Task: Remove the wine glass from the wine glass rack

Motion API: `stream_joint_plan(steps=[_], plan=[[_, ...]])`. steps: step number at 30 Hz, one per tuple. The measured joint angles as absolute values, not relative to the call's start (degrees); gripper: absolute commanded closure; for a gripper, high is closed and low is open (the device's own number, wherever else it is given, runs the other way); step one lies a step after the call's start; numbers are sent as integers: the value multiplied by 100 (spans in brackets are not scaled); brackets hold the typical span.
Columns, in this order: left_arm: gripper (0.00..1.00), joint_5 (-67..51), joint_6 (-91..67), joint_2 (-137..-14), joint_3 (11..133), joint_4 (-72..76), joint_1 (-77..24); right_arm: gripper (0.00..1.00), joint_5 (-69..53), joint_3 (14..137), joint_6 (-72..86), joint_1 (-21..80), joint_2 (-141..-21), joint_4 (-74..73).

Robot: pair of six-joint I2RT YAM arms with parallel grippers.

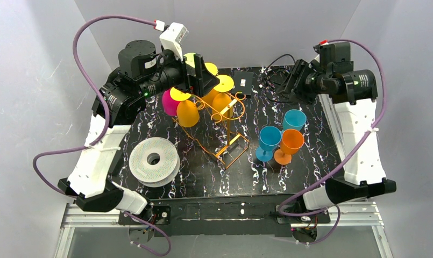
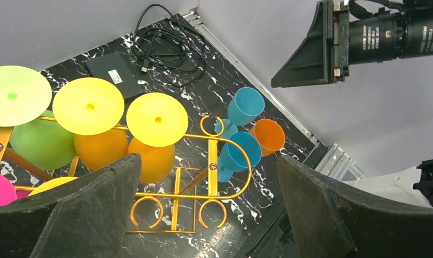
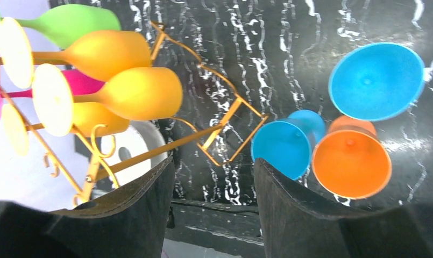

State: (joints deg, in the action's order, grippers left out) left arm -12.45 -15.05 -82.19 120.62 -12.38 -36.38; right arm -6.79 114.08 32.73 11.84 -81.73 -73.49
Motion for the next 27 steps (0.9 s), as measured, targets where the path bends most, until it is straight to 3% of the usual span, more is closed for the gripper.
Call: stream_joint_plan(steps=[27], plan=[[2, -1240, -1409, -8197, 12108, -1267, -3638, 35, -3715, 12291, 4073, 939, -9579, -5356]])
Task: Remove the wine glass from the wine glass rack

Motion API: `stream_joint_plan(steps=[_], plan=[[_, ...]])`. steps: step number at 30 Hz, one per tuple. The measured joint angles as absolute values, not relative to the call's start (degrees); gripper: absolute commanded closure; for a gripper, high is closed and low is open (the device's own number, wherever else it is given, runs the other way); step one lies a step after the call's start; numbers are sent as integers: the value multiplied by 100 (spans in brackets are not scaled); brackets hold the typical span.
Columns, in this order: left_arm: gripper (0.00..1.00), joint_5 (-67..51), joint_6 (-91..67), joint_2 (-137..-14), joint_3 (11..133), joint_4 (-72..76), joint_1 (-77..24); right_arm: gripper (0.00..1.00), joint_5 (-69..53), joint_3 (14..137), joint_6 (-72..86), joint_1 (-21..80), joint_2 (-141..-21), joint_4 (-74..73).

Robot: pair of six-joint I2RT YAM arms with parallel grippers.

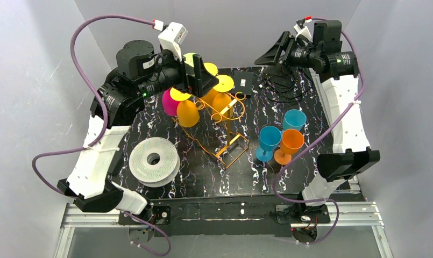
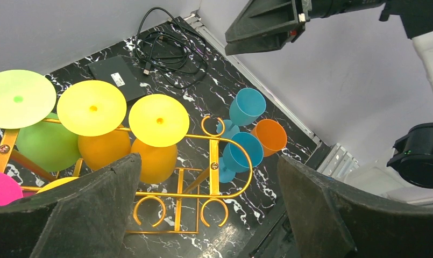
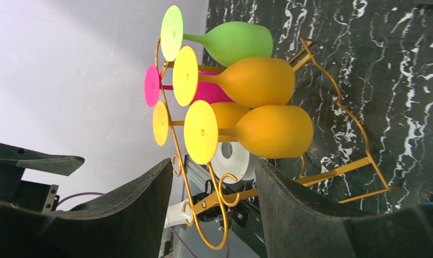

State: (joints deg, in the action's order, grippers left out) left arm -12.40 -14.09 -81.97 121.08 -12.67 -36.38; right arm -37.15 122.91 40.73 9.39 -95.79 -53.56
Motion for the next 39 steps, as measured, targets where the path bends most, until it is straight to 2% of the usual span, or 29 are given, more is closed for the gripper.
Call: stream_joint_plan(steps=[15, 27, 39], plan=[[2, -1177, -1404, -8195, 12276, -1280, -3638, 41, -4517, 12298, 4654, 1083, -10167, -4493], [2, -1179, -1411, -8208, 12276, -1284, -3638, 46, -4823, 12298, 4652, 1562, -10501, -4462], [2, -1179, -1411, -8215, 12283, -1284, -3638, 46, -4860, 12287, 4635, 1800, -10602, -4436]])
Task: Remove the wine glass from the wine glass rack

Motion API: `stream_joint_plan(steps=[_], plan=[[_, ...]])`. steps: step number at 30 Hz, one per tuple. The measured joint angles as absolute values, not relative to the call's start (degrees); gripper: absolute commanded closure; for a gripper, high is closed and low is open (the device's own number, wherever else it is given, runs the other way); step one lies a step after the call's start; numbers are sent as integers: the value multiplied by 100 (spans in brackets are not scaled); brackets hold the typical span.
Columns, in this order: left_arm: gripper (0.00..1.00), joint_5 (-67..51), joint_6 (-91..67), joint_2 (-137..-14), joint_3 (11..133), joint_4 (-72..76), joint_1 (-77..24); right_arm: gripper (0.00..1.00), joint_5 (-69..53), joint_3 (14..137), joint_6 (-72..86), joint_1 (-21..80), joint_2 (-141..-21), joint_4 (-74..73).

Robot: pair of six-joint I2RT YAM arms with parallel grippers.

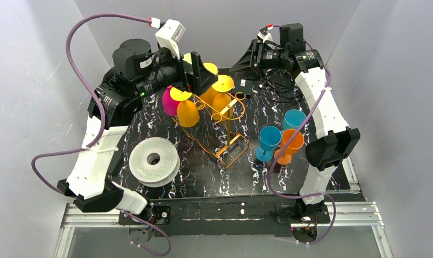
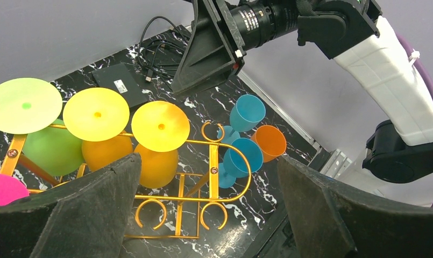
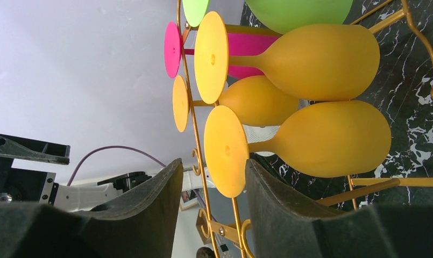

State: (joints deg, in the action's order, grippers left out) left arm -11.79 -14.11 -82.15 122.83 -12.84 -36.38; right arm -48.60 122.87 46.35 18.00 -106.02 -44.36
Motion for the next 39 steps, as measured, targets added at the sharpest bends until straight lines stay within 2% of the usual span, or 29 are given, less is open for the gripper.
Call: stream_joint_plan(steps=[11, 20, 39], plan=[[2, -1179, -1413, -8235, 12350, -1284, -3638, 46, -4856, 12097, 4604, 1879, -10626, -4364], [2, -1177, -1413, -8243, 12350, -1286, -3638, 51, -4862, 12095, 4560, 1929, -10634, -4351], [2, -1179, -1413, -8246, 12350, -1286, -3638, 55, -4908, 12009, 4484, 2038, -10685, -4348]])
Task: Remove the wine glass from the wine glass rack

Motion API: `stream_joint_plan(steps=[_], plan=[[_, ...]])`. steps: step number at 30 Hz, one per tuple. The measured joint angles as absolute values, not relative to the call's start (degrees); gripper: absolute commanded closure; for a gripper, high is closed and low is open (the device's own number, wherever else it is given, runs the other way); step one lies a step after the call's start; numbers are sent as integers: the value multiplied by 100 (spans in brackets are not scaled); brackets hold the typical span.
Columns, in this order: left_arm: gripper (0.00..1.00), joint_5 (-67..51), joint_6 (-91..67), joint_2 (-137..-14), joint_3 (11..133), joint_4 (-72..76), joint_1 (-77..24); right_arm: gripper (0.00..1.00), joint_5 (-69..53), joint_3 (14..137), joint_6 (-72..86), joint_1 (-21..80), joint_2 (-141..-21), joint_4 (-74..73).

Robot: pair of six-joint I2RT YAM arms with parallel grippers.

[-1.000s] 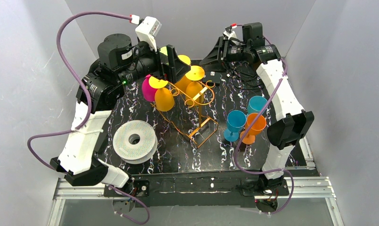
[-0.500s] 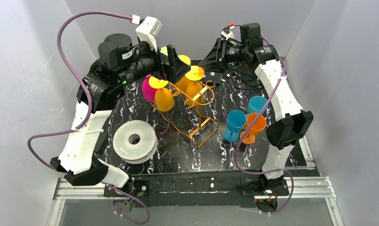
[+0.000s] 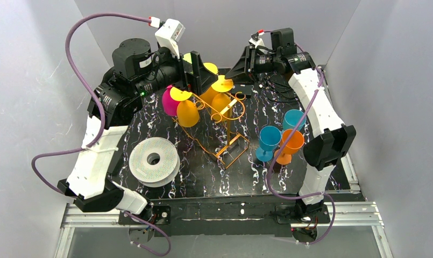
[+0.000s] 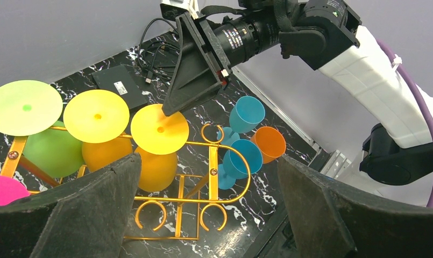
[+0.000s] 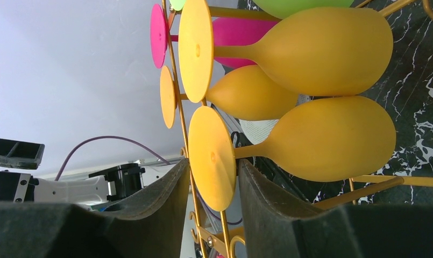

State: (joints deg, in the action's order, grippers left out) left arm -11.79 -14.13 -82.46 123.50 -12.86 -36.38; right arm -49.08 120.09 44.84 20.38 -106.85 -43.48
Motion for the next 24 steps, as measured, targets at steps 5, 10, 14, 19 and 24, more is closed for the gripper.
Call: stream_joint_plan(steps=[5, 10, 14, 19, 24], plan=[[2, -1179, -1413, -8246, 12350, -1286, -3638, 63, -4925, 12009, 4484, 2045, -10698, -4348], [2, -1179, -1415, -8246, 12350, -1286, -3638, 78, -4925, 12009, 4480, 2045, -10700, -4351], [2, -1179, -1415, -8246, 12350, -1286, -3638, 92, -4928, 12009, 4484, 2045, -10700, -4348], [2, -1177, -1420, -8246, 12350, -1284, -3638, 99, -4930, 12009, 4484, 2045, -10700, -4348], [2, -1179, -1457, -8248, 12350, -1284, -3638, 99, -4930, 12009, 4488, 2045, -10700, -4351]])
